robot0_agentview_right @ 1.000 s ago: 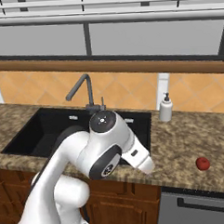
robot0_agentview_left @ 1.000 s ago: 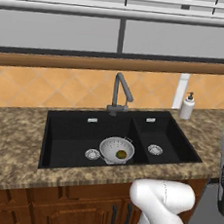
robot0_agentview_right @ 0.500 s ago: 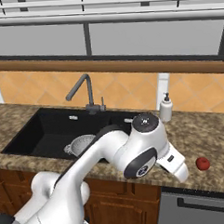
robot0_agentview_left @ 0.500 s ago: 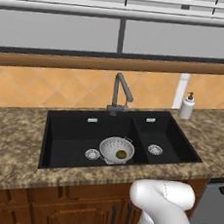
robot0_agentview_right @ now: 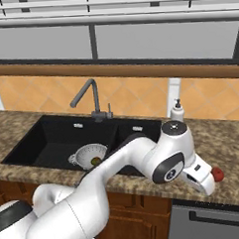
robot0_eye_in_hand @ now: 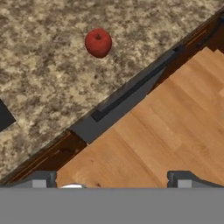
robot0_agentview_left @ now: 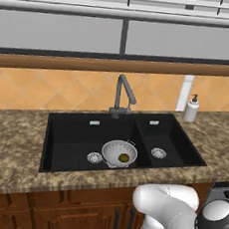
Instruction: Put the colander in the sink, put the apple, mango in the colander, and turn on the sink faucet and pour water over the colander.
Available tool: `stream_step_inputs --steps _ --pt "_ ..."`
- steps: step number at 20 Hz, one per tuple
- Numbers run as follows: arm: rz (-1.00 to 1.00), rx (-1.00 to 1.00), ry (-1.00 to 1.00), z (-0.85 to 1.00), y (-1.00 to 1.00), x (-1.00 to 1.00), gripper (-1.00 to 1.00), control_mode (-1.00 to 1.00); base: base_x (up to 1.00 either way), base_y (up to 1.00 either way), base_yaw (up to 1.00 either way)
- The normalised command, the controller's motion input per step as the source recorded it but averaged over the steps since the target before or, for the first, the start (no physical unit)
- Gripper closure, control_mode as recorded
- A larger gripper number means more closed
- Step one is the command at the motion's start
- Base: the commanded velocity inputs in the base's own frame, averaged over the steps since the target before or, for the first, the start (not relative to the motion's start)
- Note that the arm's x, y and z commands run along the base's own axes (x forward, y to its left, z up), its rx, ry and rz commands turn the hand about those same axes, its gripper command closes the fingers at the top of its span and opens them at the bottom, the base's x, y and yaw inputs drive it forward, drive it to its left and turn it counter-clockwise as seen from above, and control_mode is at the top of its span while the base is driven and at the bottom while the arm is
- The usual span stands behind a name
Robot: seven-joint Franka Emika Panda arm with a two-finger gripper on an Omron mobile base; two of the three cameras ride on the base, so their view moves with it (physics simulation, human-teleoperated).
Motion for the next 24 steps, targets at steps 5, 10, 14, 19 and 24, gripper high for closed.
stream_step_inputs --steps 5,10,14,19,24 --pt "0.00 0.02 0.08 -0.29 -0.30 0.35 -1.00 -1.00 0.00 0.00 0.00" --pt "0.00 0.08 0.07 -0.24 -0.50 0.25 -1.00 -1.00 0.00 0.00 0.00" --pt "0.00 0.06 0.05 -0.20 -0.33 0.29 -1.00 -1.00 0.00 0.00 0.00" --pt "0.00 0.00 0.00 -0.26 -0.04 0.40 -1.00 -1.00 0.00 0.00 0.00" --pt "0.00 0.04 0.00 -0.37 -0.16 0.41 -1.00 -1.00 0.00 0.00 0.00"
